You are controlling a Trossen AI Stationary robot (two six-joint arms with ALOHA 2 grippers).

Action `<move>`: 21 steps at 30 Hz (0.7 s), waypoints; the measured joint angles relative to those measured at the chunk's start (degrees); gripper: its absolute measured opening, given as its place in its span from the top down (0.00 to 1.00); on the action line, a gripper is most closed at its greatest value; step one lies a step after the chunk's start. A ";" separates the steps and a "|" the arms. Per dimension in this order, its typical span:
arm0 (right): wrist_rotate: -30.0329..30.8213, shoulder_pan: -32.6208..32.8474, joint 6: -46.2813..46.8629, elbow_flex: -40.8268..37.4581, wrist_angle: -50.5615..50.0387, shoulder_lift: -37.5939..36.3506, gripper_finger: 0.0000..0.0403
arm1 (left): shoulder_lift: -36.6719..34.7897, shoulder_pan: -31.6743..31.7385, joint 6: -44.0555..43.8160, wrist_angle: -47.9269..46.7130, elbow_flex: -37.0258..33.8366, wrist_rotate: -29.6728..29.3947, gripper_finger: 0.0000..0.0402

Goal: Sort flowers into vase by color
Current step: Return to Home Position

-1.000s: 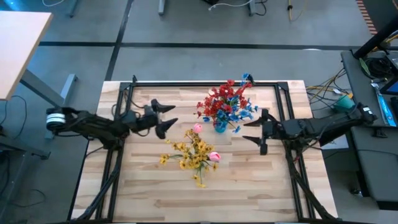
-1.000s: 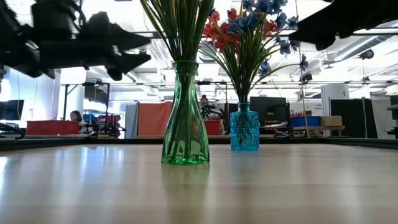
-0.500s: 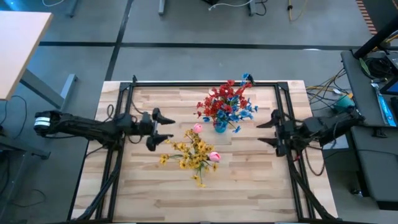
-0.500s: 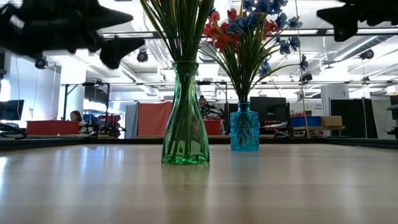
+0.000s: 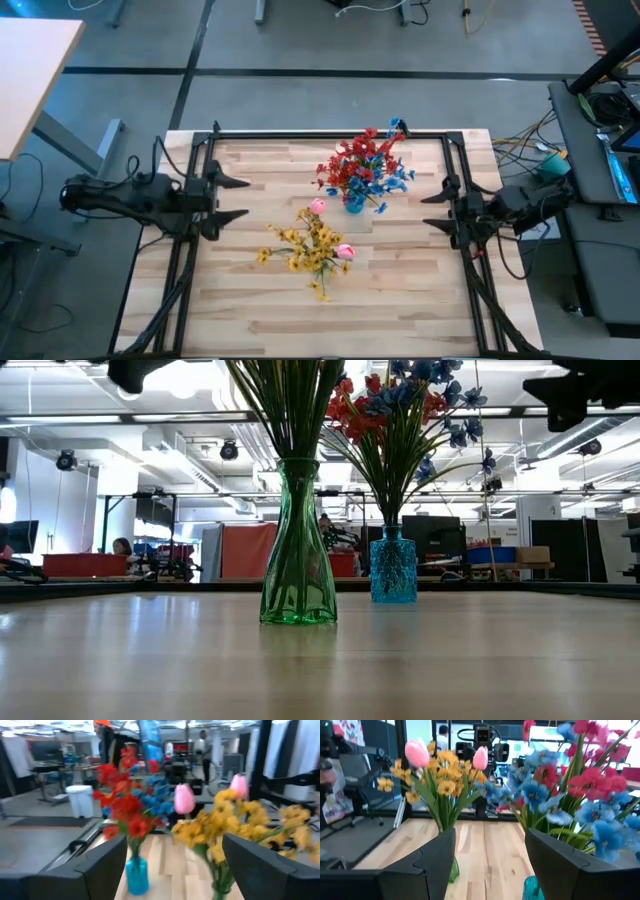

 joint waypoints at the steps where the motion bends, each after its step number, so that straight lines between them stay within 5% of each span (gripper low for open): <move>1: -0.03 0.00 -0.47 -0.56 -0.02 -0.33 0.42 | -1.78 -0.43 -0.02 -0.12 -1.33 -1.23 0.23; 14: -0.02 -0.02 -1.52 -5.66 3.42 -3.04 0.42 | -27.22 -1.20 -2.53 4.27 -20.35 2.45 0.23; 19: -0.93 0.00 -2.55 -15.59 20.74 -1.78 0.42 | -25.38 -1.26 -2.92 10.93 -28.37 1.77 0.23; 21: -1.51 0.01 -0.86 -15.86 19.25 -1.34 0.42 | -25.49 -1.19 -3.55 12.23 -31.58 0.89 0.23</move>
